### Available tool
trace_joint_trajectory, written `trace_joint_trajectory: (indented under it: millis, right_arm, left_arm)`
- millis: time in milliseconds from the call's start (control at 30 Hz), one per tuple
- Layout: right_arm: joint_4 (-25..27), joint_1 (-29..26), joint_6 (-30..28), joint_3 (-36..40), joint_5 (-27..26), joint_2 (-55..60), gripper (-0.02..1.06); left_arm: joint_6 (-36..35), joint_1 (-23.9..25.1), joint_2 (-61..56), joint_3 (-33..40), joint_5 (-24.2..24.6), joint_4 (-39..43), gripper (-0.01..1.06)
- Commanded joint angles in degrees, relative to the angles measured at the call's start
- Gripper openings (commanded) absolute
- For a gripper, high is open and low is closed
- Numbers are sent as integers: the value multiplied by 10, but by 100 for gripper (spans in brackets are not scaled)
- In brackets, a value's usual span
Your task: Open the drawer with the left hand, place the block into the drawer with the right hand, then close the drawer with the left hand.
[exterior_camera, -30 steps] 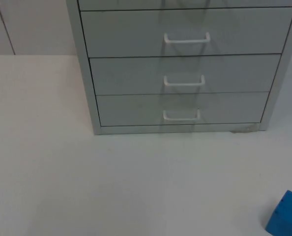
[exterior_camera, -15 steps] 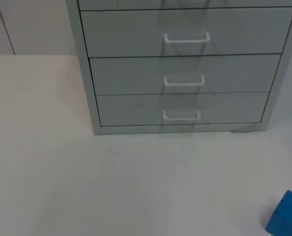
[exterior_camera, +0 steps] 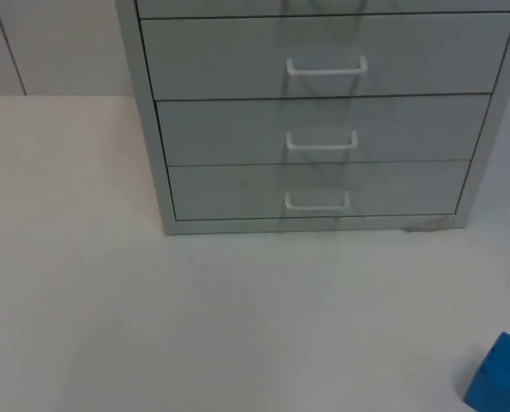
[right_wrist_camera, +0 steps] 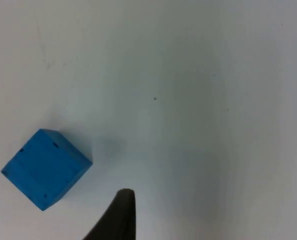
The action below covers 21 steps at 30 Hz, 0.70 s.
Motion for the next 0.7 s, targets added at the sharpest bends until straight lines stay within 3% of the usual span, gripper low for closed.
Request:
trace_joint_trajectory:
  millis: [0, 200, 400, 667]
  right_arm:
    - [-3, -1, 1, -3, -2, 0, 105]
    - [-3, -1, 1, -3, -11, 0, 105]
    - [-3, -1, 1, -3, -12, 0, 105]
    - [-2, -1, 1, -3, -17, 0, 105]
  left_arm:
    - [-1, 1, 1, -3, -6, -14, 105]
    - [12, 1, 20, -43, -8, -19, 103]
    - [62, 1, 80, -111, -27, -38, 87]
    - [207, 1, 201, -156, -32, -216, 85]
